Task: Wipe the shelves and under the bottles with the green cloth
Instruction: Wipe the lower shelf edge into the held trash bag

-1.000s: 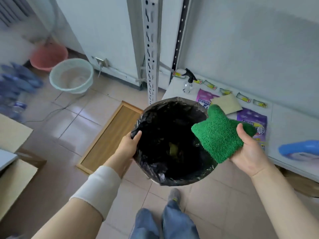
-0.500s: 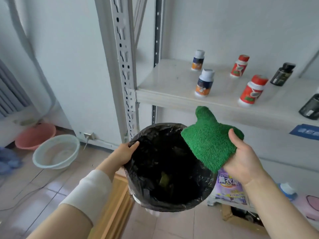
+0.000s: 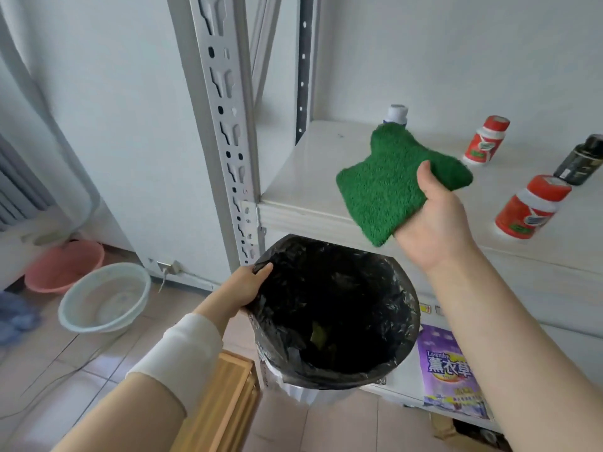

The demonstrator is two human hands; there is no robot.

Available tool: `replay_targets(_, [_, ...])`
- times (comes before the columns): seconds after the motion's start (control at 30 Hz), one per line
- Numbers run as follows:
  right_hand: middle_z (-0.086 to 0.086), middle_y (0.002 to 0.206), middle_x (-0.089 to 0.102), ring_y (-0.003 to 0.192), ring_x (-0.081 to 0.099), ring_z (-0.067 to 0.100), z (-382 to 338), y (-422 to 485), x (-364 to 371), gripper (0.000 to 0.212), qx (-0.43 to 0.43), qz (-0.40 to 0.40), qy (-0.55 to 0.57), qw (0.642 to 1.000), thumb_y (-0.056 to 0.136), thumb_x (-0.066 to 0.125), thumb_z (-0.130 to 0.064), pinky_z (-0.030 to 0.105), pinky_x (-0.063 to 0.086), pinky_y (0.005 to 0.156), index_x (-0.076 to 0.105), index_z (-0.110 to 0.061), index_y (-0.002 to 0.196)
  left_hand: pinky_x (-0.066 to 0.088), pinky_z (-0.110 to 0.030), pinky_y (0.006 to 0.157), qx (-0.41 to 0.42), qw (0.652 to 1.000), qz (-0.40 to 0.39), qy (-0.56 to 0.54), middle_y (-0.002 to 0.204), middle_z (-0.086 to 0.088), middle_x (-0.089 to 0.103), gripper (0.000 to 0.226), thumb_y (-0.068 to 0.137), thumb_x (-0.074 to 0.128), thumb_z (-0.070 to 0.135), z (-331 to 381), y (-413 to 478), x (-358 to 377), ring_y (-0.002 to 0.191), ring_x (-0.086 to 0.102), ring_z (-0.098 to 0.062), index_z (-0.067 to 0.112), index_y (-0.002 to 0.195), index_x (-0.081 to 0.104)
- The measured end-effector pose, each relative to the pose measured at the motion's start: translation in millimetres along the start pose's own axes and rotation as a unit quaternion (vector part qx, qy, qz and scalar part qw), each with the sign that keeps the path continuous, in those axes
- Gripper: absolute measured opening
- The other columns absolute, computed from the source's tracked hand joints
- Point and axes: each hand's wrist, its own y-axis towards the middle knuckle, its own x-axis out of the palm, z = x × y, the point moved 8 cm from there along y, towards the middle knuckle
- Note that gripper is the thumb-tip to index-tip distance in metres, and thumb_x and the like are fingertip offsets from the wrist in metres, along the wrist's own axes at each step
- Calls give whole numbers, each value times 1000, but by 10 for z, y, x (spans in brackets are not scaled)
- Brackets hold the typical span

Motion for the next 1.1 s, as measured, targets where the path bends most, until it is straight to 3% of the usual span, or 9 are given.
replay_targets(0.13, [6, 111, 61, 103, 61, 24, -216, 510, 132, 20, -100, 174, -155, 967, 93, 49, -28, 43, 50, 92, 57, -13, 103, 44, -36, 92, 18, 1000, -11, 19, 105, -12, 63, 47, 92, 41, 48, 148, 199, -150, 99, 59, -28, 10, 115, 57])
replay_targets(0.27, [8, 111, 55, 95, 49, 19, -403, 951, 252, 34, -195, 265, -460, 825, 97, 34, -24, 25, 38, 82, 45, -10, 125, 45, -33, 82, 27, 998, -34, 37, 96, -13, 64, 46, 92, 41, 49, 239, 360, -200, 97, 61, -31, 8, 100, 59])
replay_targets(0.37, [10, 126, 45, 125, 41, 29, -116, 1301, 55, 28, -114, 254, -638, 718, 97, 32, -23, 26, 33, 94, 40, -15, 122, 48, -34, 86, 24, 998, -49, 23, 98, -11, 67, 48, 91, 42, 50, 207, 414, -176, 97, 63, -30, 7, 101, 61])
replay_targets(0.47, [19, 151, 21, 140, 20, 33, 231, 1459, -129, 50, 12, 218, -748, 627, 98, 27, -25, 40, 19, 114, 23, 1, 140, 51, -44, 91, 26, 998, -56, -12, 102, -15, 70, 47, 90, 44, 50, 175, 404, -167, 95, 65, -29, 9, 105, 62])
replay_targets(0.63, [14, 142, 42, 135, 33, 28, 241, 1723, -120, 53, 22, 211, -650, 730, 95, 26, -38, 43, 24, 113, 36, -7, 137, 52, -47, 89, 54, 997, -43, -23, 97, -10, 71, 43, 88, 45, 53, 249, 362, -188, 91, 67, -27, 16, 103, 62])
replay_targets(0.73, [12, 140, 44, 130, 39, 28, 284, 1767, -27, 55, 37, 160, -638, 753, 95, 26, -43, 33, 29, 110, 35, -9, 138, 50, -46, 91, 59, 998, -28, -25, 100, -16, 71, 40, 88, 46, 53, 307, 330, -211, 94, 66, -31, 17, 96, 63])
replay_targets(0.83, [8, 133, 49, 108, 46, 19, 393, 1601, 132, 49, 42, 95, -604, 790, 96, 30, -41, 21, 31, 88, 44, -10, 131, 49, -46, 90, 58, 998, -19, -25, 101, -20, 69, 39, 88, 46, 53, 321, 321, -220, 96, 66, -34, 18, 92, 64])
replay_targets(0.97, [1, 130, 44, 112, 39, 11, 547, 1276, 158, 56, 71, 73, -546, 832, 95, 33, -44, 22, 27, 95, 36, -7, 137, 49, -45, 89, 61, 997, -25, -28, 93, -17, 71, 41, 88, 46, 52, 357, 318, -214, 89, 67, -30, 16, 88, 64])
replay_targets(1.1, [1, 119, 61, 97, 59, 17, 401, 1228, 122, 40, 74, 134, -306, 940, 94, 41, -41, 30, 45, 94, 55, -13, 119, 50, -42, 86, 65, 997, -24, -25, 90, -17, 70, 39, 89, 46, 51, 379, 317, -222, 90, 67, -31, 17, 82, 63])
